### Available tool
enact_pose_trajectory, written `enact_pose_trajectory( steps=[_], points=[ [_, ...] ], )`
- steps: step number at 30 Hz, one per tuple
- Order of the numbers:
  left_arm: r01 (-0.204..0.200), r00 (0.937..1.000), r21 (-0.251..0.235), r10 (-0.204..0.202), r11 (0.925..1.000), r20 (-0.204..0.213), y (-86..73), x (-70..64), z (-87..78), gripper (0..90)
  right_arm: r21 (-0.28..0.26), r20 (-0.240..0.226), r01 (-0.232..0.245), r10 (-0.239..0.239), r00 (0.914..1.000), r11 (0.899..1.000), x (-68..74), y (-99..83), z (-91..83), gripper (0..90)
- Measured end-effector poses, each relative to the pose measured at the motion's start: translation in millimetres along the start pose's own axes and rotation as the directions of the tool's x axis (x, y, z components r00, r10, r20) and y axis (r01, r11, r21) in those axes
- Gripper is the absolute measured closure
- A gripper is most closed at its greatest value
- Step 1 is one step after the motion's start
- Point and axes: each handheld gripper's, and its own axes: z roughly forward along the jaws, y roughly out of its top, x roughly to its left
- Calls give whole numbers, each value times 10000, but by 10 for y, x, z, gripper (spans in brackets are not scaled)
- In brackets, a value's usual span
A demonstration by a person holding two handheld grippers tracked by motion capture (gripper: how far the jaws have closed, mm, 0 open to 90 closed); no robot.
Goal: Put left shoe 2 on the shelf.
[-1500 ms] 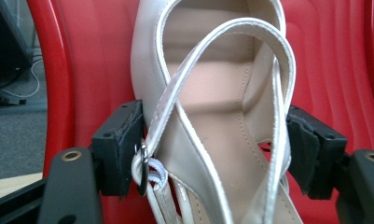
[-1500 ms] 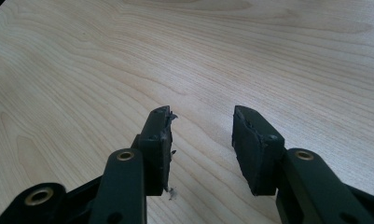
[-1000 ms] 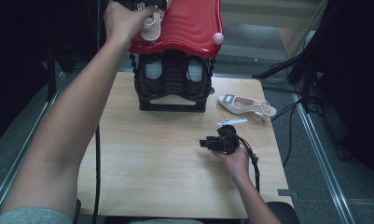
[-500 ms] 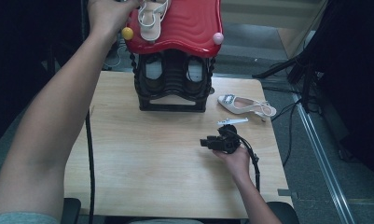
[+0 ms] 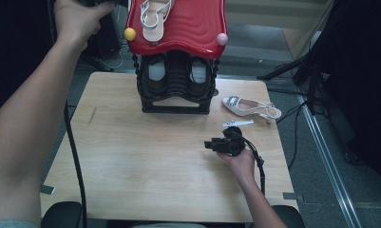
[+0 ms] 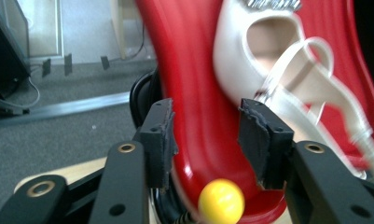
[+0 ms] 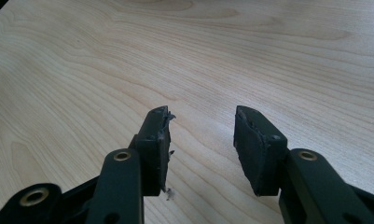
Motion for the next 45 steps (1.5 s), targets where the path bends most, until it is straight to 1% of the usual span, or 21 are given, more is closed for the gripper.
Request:
enact_pose_trajectory(
  steps=[5,8,9,11,13,14,15,16,18,25,27,28,31,32,35,37,38,39,42,43,45],
  points=[
    [63,10000,253,-65,9997,57,-147,137,20,638,-7,12,39,-39,10000,10000,1,0,-2,568],
    [105,9999,345,-109,9994,117,-246,197,50,654,-53,-4,-76,76,10000,10000,-3,1,-4,567],
    [104,9999,311,-106,9995,69,-282,215,62,655,-82,-31,-88,88,10000,9999,-4,2,-5,567],
    [426,9986,315,-436,9986,301,-348,272,92,662,-138,-49,-45,45,10000,9999,-5,2,-5,567],
    [427,9989,356,-433,9985,157,-412,307,123,666,-128,-48,7,-7,10000,9999,-4,1,-2,567],
    [467,9988,290,-471,9985,129,-446,326,135,668,-89,-56,47,-48,10000,9999,-3,1,-2,567],
    [570,9982,342,-575,9978,160,-476,348,148,671,-84,-59,79,-80,10000,9999,-2,0,-1,568],
    [583,9982,327,-587,9978,84,-507,359,163,674,-82,-43,113,-113,9999,9999,-2,-1,1,568],
    [460,9989,458,-458,9979,-61,-569,372,193,681,-51,-41,127,-127,9999,9999,-5,-1,3,571],
    [464,9989,672,-468,9967,55,-801,405,299,690,-193,59,278,-277,9996,9994,-5,8,-5,572],
    [455,9990,721,-457,9964,17,-876,415,326,689,-266,43,314,-313,9995,9992,-2,12,-7,570],
    [514,9986,767,-521,9957,67,-914,419,340,688,-311,26,345,-345,9994,9989,-1,14,-6,568],
    [529,9986,776,-529,9956,-29,-1032,418,391,689,-412,8,444,-444,9990,9982,3,21,-4,568],
    [586,9983,829,-589,9948,20,-1069,421,407,689,-430,18,435,-434,9991,9981,7,23,-4,568],
    [743,9972,765,-745,9943,-5,-1190,426,433,685,-431,29,517,-516,9987,9977,13,32,-2,568],
    [916,9957,697,-923,9934,62,-1280,428,453,675,-440,29,565,-564,9984,9974,17,36,-1,570],
    [868,9962,704,-874,9937,50,-1324,426,466,672,-455,30,587,-587,9983,9972,17,37,3,570],
    [823,9964,820,-837,9932,141,-1365,431,475,671,-443,56,596,-594,9982,9972,17,39,5,571],
    [877,9958,793,-896,9930,206,-1479,426,505,657,-459,99,641,-637,9979,9969,23,41,6,572],
    [954,9947,832,-982,9920,313,-1516,427,514,654,-504,157,693,-685,9975,9963,27,40,8,574],
    [950,9946,878,-983,9916,345,-1596,414,535,650,-603,205,833,-822,9964,9947,30,41,8,575]
  ],
)
